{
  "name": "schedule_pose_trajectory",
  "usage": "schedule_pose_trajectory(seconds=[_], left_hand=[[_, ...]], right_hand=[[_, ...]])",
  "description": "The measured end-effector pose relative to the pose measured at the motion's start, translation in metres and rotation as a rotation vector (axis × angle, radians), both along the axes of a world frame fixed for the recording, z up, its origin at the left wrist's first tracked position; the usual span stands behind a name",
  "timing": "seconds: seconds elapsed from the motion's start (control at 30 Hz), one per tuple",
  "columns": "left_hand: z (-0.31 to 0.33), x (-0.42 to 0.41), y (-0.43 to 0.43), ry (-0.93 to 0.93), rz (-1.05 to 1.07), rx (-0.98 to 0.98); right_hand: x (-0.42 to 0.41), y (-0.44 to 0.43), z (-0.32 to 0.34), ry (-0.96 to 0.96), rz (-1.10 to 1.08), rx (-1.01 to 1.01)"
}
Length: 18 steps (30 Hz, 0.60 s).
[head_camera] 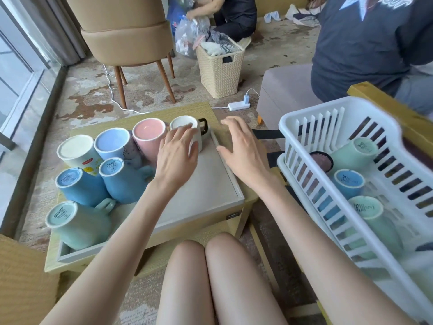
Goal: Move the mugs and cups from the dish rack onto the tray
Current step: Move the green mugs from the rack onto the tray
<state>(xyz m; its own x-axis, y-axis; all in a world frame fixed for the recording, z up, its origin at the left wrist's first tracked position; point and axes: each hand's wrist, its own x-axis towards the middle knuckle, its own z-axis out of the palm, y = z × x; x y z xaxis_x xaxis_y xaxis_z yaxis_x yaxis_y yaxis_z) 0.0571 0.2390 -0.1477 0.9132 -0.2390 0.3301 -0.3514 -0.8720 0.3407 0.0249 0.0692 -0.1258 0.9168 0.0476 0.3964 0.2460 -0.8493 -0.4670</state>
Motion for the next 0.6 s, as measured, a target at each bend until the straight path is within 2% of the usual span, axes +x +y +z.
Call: schedule_pose_trajectory(seconds=[0.1, 0.33, 0.47, 0.6], left_hand=[[0.004, -0.019, -0.040, -0.015, -0.146, -0.038], [0.032, -0.049, -0.142, -0.003, -0.386, -0.115], [0.042, -0.055, -0.200, 0.029, -0.521, -0.101], [0.047, -0.053, -0.258, 0.135, -0.586, 0.004]], right_hand=[[-0.047, -0.035, 0.020, 0.014, -0.087, 0.057], [-0.138, -0.129, 0.062, 0.067, -0.398, -0.123], [-0.157, -0.181, 0.074, 0.223, -0.501, -0.187], [-0.158, -0.230, 0.074, 0.383, -0.544, -0.248]])
